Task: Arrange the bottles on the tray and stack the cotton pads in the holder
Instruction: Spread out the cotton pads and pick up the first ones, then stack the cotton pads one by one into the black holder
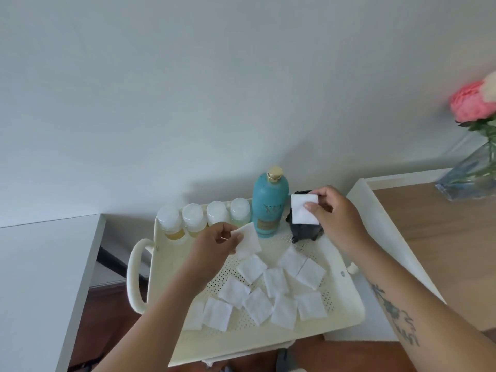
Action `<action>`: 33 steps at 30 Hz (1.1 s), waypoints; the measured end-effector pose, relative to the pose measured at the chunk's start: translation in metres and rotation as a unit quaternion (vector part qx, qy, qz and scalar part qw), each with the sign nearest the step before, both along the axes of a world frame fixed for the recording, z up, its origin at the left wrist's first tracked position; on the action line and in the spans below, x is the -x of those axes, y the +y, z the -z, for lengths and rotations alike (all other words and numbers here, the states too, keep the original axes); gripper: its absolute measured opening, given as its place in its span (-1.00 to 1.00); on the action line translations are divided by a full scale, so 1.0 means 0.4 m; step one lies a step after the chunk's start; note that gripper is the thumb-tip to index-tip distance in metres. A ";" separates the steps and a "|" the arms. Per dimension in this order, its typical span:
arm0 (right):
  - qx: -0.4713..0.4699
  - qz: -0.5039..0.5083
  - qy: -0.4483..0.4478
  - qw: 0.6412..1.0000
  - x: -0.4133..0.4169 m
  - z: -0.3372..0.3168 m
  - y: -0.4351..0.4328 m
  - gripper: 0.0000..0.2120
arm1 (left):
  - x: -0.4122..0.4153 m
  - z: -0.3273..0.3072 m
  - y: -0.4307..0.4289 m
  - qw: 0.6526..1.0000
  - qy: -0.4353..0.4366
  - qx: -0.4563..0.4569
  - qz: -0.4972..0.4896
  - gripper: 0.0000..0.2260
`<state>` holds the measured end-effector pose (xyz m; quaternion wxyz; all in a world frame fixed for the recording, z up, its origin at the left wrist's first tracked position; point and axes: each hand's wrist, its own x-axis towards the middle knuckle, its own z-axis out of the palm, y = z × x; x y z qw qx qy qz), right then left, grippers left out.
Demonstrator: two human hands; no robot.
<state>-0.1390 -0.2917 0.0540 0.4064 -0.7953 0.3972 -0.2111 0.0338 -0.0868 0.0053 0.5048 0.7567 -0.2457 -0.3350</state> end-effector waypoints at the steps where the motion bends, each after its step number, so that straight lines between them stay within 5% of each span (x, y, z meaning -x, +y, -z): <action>1: 0.019 0.005 0.013 1.000 0.008 -0.002 -0.032 -0.89 | 0.009 -0.005 -0.015 1.000 0.000 -0.004 0.004 -0.97; 15: 0.074 -0.056 0.175 0.980 -0.014 0.078 -0.164 -0.79 | 0.131 -0.019 -0.132 0.999 0.003 -0.045 -0.010 -0.98; 22: 0.288 -0.120 0.103 0.944 0.053 0.096 -0.154 -0.88 | 0.162 -0.024 -0.168 0.999 -0.007 -0.044 -0.015 -0.97; 29: 0.356 -0.230 0.224 0.878 0.049 0.112 -0.156 -0.43 | 0.182 -0.020 -0.190 0.999 0.001 -0.041 -0.031 -0.90; 33: 0.331 -0.256 0.252 0.872 0.034 0.109 -0.154 -0.26 | 0.189 -0.020 -0.199 0.999 0.002 -0.031 -0.034 -0.93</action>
